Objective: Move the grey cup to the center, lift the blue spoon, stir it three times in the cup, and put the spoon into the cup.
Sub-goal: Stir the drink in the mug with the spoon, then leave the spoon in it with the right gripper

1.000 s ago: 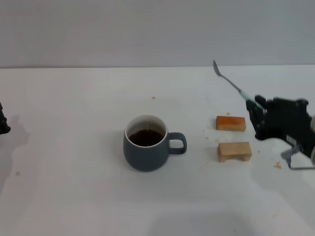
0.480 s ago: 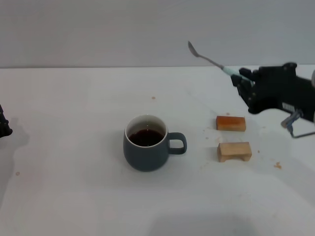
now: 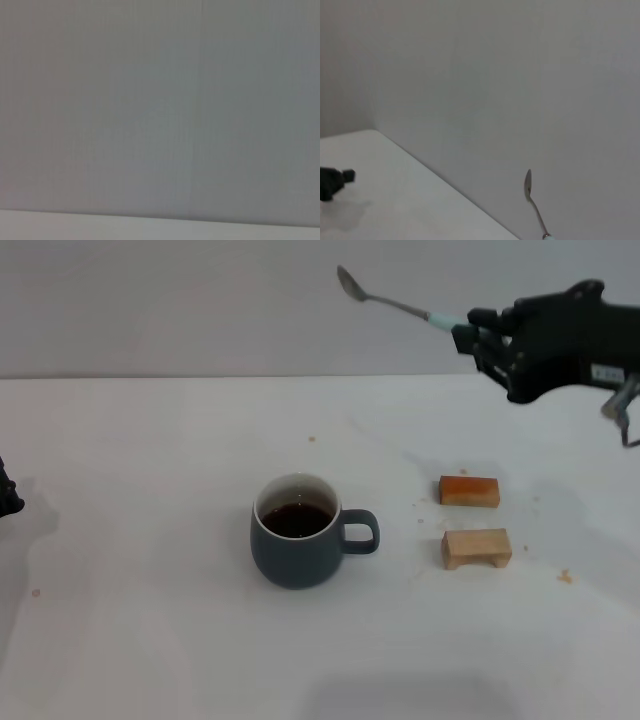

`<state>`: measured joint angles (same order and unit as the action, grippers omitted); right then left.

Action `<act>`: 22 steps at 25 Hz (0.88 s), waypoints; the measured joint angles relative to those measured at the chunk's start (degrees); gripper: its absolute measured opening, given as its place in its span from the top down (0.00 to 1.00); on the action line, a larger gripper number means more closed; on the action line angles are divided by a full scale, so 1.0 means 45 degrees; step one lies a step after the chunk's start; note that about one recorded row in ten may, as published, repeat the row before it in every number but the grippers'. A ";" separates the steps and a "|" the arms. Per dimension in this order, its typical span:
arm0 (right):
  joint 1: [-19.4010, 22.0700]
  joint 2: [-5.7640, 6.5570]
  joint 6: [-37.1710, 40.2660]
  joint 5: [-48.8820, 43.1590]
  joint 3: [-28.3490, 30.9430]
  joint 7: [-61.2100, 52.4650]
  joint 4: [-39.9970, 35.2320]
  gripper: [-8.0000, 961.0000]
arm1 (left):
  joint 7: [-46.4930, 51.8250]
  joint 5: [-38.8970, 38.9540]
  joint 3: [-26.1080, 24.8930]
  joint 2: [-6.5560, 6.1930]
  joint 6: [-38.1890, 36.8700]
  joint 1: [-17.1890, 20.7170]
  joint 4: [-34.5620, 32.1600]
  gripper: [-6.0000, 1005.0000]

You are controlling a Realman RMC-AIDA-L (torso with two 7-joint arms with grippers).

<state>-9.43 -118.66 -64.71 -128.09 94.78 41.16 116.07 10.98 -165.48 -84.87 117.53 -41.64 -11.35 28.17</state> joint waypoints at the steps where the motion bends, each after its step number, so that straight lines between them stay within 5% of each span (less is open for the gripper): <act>1: -0.0640 0.0012 -0.0747 0.0074 0.0436 -0.0377 -0.0011 0.87 | 0.0000 0.0002 -0.0003 0.0006 -0.0009 -0.0016 -0.0055 1.00; 11: -0.3735 0.0040 -0.3846 -0.0199 0.1919 -0.2176 -0.0577 0.87 | -0.0001 0.0055 -0.0019 0.0020 -0.0033 -0.0084 -0.0124 1.00; 22: -0.5706 0.0058 -0.5662 -0.0081 0.2600 -0.3697 -0.1719 0.87 | 0.0000 0.0063 -0.0188 0.0015 -0.0152 -0.0122 -0.0167 1.00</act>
<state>-35.11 -118.40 -90.19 -128.45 106.48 24.52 108.33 10.98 -165.19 -85.71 117.59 -42.32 -11.90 27.42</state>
